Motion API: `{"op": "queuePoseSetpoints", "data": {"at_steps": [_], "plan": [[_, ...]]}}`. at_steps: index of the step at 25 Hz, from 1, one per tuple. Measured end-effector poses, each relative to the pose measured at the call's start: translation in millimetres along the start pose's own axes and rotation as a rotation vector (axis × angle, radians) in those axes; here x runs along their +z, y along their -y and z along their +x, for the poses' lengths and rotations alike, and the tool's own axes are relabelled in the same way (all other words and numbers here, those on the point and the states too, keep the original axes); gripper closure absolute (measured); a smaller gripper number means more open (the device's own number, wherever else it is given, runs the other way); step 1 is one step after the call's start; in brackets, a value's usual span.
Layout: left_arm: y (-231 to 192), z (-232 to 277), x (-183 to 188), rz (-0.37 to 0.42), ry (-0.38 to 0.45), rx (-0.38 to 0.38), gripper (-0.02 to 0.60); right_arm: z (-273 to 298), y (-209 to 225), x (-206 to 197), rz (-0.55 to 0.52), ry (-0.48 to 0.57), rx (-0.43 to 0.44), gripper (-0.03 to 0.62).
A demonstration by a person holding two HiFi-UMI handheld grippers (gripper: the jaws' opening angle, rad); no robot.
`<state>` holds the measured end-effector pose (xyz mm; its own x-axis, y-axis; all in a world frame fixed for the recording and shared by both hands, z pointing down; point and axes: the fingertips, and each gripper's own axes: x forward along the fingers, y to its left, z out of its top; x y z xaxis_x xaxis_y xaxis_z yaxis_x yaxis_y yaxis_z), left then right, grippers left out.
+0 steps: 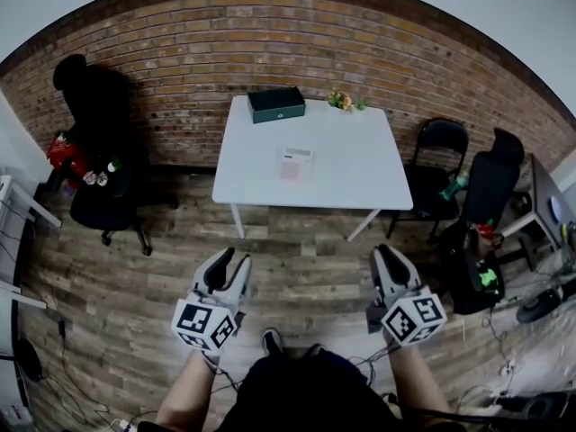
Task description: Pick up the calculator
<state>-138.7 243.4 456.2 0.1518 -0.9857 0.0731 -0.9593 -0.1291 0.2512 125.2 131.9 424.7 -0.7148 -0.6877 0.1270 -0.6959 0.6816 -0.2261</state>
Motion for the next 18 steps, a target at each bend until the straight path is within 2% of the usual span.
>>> {"op": "queuePoseSetpoints", "data": {"at_steps": [7,11,18], "plan": [[-29.9,29.6,-3.1,-0.043,0.004,-0.002,0.439,45.1,2.1,-3.7,0.012,-0.03,0.006,0.528],[-42.6,50.2,0.5,-0.021,-0.004,0.011,0.439,81.2,10.4,-5.7,0.033,-0.029,0.037,0.531],[-77.4,93.4,22.5,0.029,-0.002,0.084,0.439,154.6,27.4,5.2,0.061,-0.009,0.111,0.531]]}}
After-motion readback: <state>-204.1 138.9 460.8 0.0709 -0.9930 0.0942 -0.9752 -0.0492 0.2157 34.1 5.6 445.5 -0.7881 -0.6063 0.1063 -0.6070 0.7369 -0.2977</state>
